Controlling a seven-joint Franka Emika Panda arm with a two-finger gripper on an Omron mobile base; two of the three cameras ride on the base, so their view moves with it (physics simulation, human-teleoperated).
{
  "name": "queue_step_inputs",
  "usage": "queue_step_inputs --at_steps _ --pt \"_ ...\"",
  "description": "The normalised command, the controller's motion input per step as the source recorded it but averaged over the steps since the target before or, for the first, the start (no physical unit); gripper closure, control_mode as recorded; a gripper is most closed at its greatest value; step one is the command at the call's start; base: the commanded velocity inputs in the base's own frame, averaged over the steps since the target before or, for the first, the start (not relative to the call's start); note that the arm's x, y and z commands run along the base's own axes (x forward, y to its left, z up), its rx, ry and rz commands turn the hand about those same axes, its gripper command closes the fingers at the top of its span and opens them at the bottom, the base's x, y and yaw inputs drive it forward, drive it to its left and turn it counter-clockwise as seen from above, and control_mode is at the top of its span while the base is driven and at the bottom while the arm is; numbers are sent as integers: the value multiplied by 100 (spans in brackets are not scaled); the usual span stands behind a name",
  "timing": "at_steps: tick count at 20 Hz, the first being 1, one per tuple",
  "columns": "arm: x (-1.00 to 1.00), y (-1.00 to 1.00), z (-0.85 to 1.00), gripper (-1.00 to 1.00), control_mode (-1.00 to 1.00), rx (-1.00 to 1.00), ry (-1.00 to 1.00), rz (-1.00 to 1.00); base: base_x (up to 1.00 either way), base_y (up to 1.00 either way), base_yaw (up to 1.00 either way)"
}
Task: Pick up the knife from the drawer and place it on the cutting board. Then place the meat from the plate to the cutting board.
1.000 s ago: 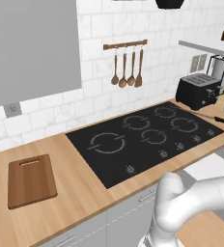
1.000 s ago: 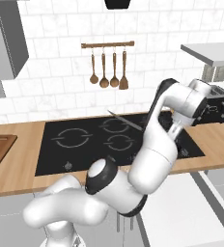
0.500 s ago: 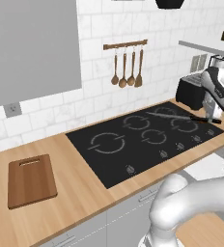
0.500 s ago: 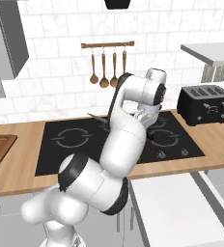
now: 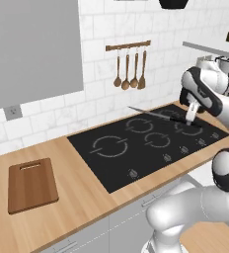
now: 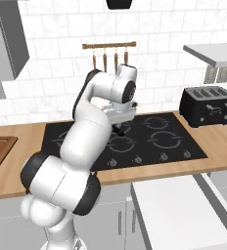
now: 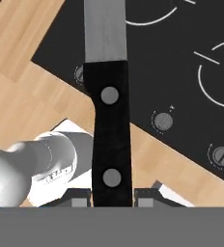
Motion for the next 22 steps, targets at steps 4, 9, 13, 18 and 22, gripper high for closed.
queue_step_inputs --at_steps 4,9,13,18,22 --pt "0 100 3 100 -100 1 0 -21 0 0 0" --pt "-3 100 -1 100 -100 2 0 -14 0 0 0" --pt "-22 100 0 100 -100 0 0 -11 0 0 0" --pt "-3 100 0 100 -100 0 0 -14 0 0 0" --pt "0 100 0 100 -100 0 0 -14 0 0 0"
